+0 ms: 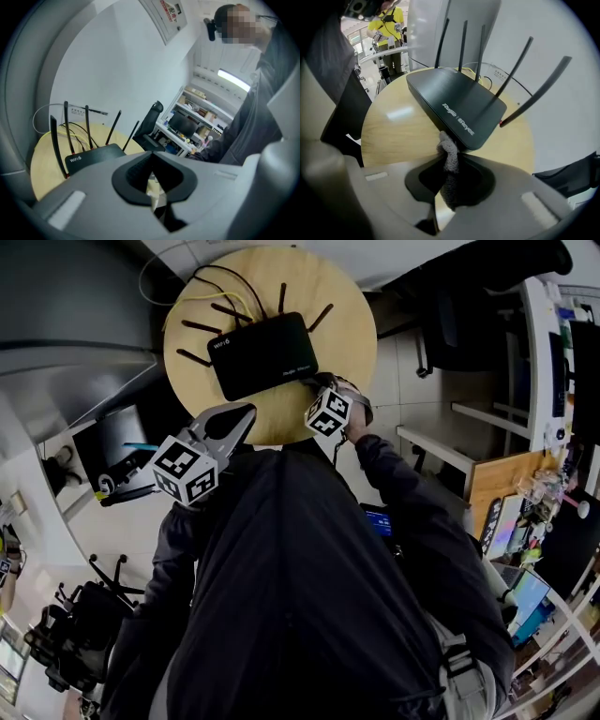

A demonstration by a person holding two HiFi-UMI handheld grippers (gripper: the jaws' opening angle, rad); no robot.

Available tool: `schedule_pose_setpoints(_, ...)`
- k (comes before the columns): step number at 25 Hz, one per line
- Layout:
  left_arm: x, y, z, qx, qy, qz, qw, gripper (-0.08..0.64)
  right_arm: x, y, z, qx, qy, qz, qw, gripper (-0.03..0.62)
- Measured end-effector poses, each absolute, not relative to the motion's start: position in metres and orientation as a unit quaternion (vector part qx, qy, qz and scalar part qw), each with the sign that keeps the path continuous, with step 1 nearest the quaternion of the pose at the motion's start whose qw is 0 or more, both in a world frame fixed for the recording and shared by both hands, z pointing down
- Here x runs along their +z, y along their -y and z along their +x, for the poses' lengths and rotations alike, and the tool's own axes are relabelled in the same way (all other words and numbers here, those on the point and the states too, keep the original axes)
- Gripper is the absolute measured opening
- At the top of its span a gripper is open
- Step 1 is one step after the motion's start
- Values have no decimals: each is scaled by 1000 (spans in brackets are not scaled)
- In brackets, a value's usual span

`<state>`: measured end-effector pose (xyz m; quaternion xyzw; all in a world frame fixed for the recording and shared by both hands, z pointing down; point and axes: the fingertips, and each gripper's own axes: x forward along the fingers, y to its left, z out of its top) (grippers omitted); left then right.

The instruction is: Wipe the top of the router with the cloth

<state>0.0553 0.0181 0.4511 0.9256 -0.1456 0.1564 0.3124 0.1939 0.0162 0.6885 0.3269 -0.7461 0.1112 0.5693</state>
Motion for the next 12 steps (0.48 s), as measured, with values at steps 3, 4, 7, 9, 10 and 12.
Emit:
schedule_pose_setpoints(3, 450, -18, 66, 152, 156, 924, 313, 0, 684, -16, 214, 128, 754, 326, 556, 31)
schedule_pose_setpoints(4, 450, -18, 69, 151, 161, 924, 314, 0, 680, -11, 222, 132, 756, 332, 549, 32)
schedule_pose_setpoints(7, 450, -16, 75, 149, 177, 921, 315, 0, 671, 23, 244, 143, 758, 357, 526, 32)
schedule_pose_setpoints(9, 449, -17, 79, 148, 189, 918, 315, 0, 669, 48, 252, 151, 762, 360, 517, 32)
schedule_pose_setpoints(10, 448, -20, 80, 147, 195, 917, 315, 0, 671, 58, 253, 154, 766, 354, 514, 32)
schedule_pose_setpoints(12, 444, -25, 82, 147, 208, 914, 315, 0, 674, 73, 252, 156, 776, 335, 512, 32)
